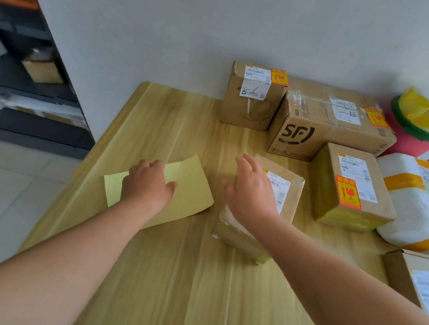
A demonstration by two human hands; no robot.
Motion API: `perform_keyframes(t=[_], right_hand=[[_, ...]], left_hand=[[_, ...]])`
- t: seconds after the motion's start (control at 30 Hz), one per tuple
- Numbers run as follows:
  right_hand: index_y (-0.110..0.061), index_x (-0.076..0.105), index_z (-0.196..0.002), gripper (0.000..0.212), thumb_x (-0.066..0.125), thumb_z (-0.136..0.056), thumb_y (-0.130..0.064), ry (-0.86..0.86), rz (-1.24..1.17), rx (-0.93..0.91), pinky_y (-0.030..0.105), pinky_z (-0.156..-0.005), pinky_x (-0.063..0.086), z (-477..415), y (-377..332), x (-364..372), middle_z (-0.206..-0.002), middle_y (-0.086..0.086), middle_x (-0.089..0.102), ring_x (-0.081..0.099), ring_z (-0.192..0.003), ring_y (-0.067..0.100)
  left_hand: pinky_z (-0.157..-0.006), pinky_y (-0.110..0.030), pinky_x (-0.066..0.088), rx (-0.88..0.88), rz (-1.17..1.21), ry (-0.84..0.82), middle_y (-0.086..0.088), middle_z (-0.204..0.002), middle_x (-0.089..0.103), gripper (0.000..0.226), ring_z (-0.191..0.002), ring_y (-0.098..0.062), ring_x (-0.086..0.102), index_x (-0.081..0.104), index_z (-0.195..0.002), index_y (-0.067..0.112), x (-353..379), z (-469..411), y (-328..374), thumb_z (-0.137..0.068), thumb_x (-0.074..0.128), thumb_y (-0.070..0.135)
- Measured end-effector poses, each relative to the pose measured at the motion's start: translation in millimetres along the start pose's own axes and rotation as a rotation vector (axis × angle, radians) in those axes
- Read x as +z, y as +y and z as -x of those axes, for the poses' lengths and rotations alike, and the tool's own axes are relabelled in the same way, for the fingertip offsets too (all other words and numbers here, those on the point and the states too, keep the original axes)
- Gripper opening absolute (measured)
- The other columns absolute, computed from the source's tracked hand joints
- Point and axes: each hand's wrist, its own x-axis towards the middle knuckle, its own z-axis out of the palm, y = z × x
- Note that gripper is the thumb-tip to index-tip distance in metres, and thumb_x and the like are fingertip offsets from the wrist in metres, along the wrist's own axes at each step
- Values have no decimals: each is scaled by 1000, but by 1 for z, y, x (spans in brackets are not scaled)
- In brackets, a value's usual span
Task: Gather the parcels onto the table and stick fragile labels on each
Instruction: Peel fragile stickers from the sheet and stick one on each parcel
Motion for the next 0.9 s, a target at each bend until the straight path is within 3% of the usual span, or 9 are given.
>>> perform_keyframes(t=[0.2,0.37,0.5,0.57,0.63,0.73,0.83,0.9], right_hand=[[-13,25,-150,61,51,-98,-31,-113,82,-193,31,-115,17,1,-44,41,-157,4,23,23,-143,24],[-15,21,-152,62,48,-99,-33,-224,175,-313,33,-118,11,10,-65,75,-160,3,16,13,-147,22],[-16,21,-152,63,49,-98,-35,-275,190,-347,32,-118,11,11,-74,90,-160,4,16,14,-147,22],[-17,20,-152,68,52,-96,-36,-312,185,-363,32,-118,12,11,-76,93,-160,3,17,15,-147,22],[-18,18,-153,76,58,-92,-39,-358,173,-378,31,-118,12,11,-80,91,-160,2,17,17,-146,21],[-19,21,-152,80,64,-87,-38,-364,143,-371,31,-115,21,12,-88,81,-157,2,25,26,-143,21],[-20,47,-139,50,59,-92,-28,-259,17,-284,31,-98,43,10,-95,62,-137,2,53,52,-122,21],[-16,64,-112,21,54,-95,-22,-162,-113,-214,31,-77,49,8,-98,44,-104,4,68,62,-95,23]], left_hand=[[-84,-42,49,-344,115,-18,-13,-130,45,53,-114,-35,50,43,-132,11,6,0,-73,-89,60,36],[-62,-34,43,-557,335,-104,-10,-112,55,47,-88,-31,57,40,-123,8,24,2,-101,-89,63,30],[-57,-32,44,-627,483,-120,-4,-88,49,33,-77,-26,53,43,-116,7,38,0,-106,-86,58,11],[-69,-38,56,-649,688,-138,-4,-87,50,25,-77,-24,54,47,-107,8,37,0,-104,-84,56,7],[-79,-43,58,-653,947,-138,-8,-91,56,13,-82,-26,58,50,-91,10,26,2,-96,-83,57,3],[-63,-33,57,-620,1185,-153,-12,-91,65,10,-78,-25,66,54,-85,11,-4,5,-76,-85,59,2],[-53,-28,52,-555,1275,-178,-8,-80,65,5,-62,-18,64,58,-88,9,-40,10,-57,-86,61,6],[-51,-28,51,-499,1319,-185,-6,-76,64,8,-58,-15,62,59,-90,10,-64,16,-45,-87,65,15]])
